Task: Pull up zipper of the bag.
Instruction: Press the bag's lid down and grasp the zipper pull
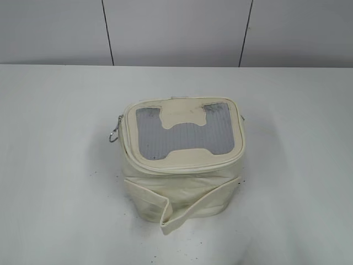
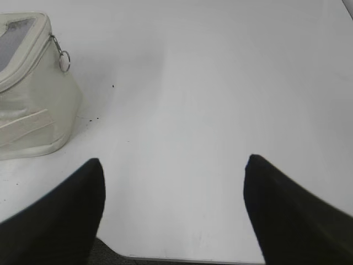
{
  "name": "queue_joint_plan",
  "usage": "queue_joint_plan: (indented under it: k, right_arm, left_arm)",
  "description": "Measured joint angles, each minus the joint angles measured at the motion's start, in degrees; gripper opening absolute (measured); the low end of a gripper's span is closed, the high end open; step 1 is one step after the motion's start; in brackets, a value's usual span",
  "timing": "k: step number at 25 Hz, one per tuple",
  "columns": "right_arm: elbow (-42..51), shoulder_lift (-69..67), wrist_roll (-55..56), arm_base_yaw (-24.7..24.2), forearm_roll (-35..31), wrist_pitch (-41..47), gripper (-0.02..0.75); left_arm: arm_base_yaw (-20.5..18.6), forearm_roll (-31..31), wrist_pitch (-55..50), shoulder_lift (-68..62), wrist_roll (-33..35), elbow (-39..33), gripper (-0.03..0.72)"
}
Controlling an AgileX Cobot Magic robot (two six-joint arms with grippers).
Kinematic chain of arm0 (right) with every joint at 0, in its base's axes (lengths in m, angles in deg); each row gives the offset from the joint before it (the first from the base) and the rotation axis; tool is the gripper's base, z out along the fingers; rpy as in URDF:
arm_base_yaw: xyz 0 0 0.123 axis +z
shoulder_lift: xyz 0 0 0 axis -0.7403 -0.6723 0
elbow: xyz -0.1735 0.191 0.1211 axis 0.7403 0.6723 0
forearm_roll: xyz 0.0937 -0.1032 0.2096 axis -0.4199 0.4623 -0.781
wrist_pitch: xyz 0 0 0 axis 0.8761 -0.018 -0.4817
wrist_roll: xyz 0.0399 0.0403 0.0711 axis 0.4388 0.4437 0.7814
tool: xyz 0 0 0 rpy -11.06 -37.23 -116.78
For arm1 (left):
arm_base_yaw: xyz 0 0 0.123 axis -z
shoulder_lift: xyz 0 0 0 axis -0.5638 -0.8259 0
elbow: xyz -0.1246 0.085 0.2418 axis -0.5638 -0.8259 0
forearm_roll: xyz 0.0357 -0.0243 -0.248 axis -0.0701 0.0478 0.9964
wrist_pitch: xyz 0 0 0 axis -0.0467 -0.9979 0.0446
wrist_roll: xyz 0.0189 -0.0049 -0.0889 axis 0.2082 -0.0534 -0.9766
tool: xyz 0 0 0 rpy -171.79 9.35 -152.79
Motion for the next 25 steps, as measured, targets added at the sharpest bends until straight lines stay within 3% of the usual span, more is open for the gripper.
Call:
queue_joint_plan:
  k: [25]
  right_arm:
    - [0.0, 0.0, 0.0, 0.0, 0.0, 0.0, 0.587]
  left_arm:
    - [0.0, 0.0, 0.0, 0.0, 0.0, 0.0, 0.244]
